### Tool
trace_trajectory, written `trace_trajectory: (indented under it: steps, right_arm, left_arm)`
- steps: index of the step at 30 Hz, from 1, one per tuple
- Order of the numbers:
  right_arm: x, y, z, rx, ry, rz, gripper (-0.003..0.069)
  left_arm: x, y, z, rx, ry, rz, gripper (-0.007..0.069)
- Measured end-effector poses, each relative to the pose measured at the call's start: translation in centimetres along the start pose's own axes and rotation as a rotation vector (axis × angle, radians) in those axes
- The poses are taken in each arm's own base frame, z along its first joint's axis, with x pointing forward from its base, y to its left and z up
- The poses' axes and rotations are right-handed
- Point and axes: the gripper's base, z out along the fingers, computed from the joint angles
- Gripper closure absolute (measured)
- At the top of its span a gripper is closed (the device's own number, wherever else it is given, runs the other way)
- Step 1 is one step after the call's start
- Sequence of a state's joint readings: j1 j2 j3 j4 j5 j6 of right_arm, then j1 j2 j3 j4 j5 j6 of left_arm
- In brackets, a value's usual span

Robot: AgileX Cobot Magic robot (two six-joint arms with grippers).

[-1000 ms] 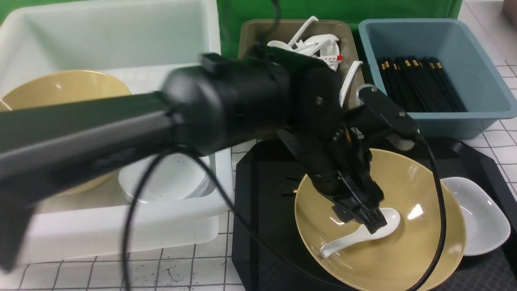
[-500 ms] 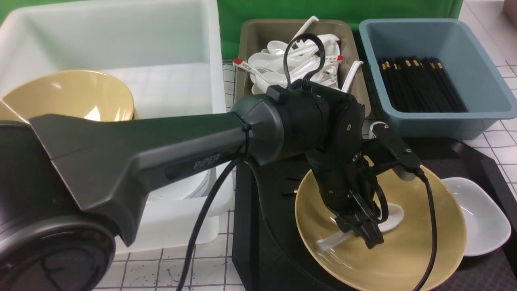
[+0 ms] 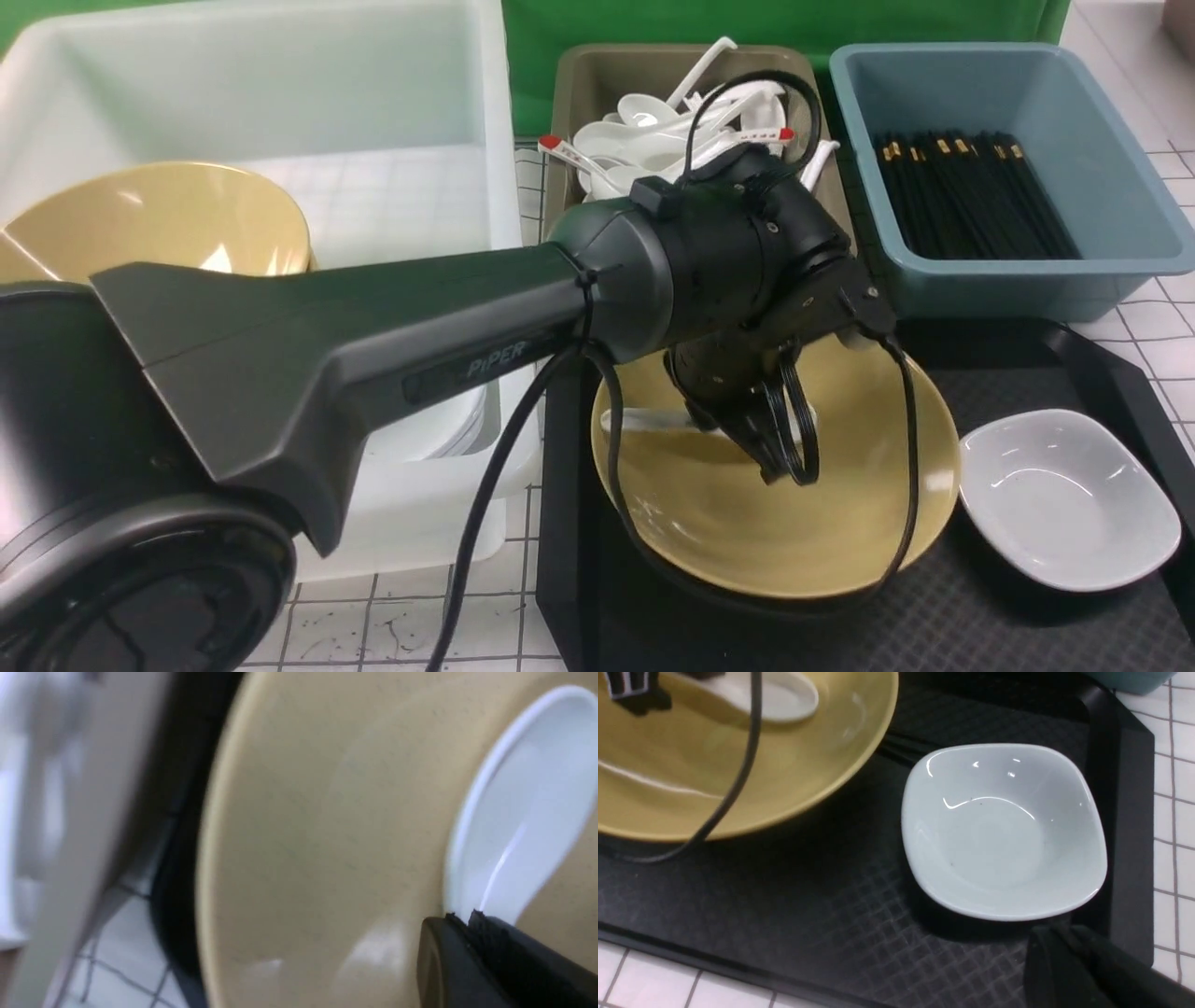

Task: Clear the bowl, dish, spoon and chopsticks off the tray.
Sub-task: Use the left arm to grab the soup spoon in the middle, then use the left arm to put the soup spoon into the small storage box in the middle

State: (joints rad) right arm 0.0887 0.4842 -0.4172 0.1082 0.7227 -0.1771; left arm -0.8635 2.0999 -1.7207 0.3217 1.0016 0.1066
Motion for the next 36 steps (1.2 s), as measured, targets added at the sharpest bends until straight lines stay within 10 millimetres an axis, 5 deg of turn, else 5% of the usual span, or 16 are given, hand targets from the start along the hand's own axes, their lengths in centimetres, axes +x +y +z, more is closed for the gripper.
trace_trajectory:
  steps: [4,11,16,18,23,30,32,36]
  right_arm:
    - [0.0,0.0,0.0,0.0,-0.001,0.0,0.0592]
    - [0.0,0.0,0.0,0.0,-0.001,0.001,0.0587]
    - [-0.1,0.0,0.0,0.001,-0.008,0.001,0.0583]
    - [-0.1,0.0,0.0,0.001,-0.008,0.001,0.0583]
    - [-0.1,0.0,0.0,0.002,-0.01,0.001,0.058]
    - [-0.1,0.0,0.0,0.003,-0.016,0.002,0.0573]
    - [-0.1,0.0,0.0,0.003,-0.016,0.008,0.0571]
    - [-0.1,0.0,0.0,0.003,-0.016,0.011,0.0568]
  left_arm:
    - [-0.3,0.2,-1.0,0.028,0.014,-0.014,0.0631]
    - [-0.5,0.5,-5.7,0.146,0.002,0.042,0.0631]
    - [-1.3,3.0,-10.4,0.11,-0.153,0.006,0.0631]
    - [-1.5,3.6,-10.8,0.107,-0.183,-0.012,0.0631]
    - [-1.6,9.1,-11.6,0.063,-0.392,-0.184,0.0631]
    - [-1.9,14.8,-7.7,-0.006,-0.602,-0.41,0.0631]
    - [-2.4,15.8,-3.1,-0.026,-0.622,-0.462,0.0631]
    - [-2.5,15.5,2.2,-0.035,-0.565,-0.456,0.0609]
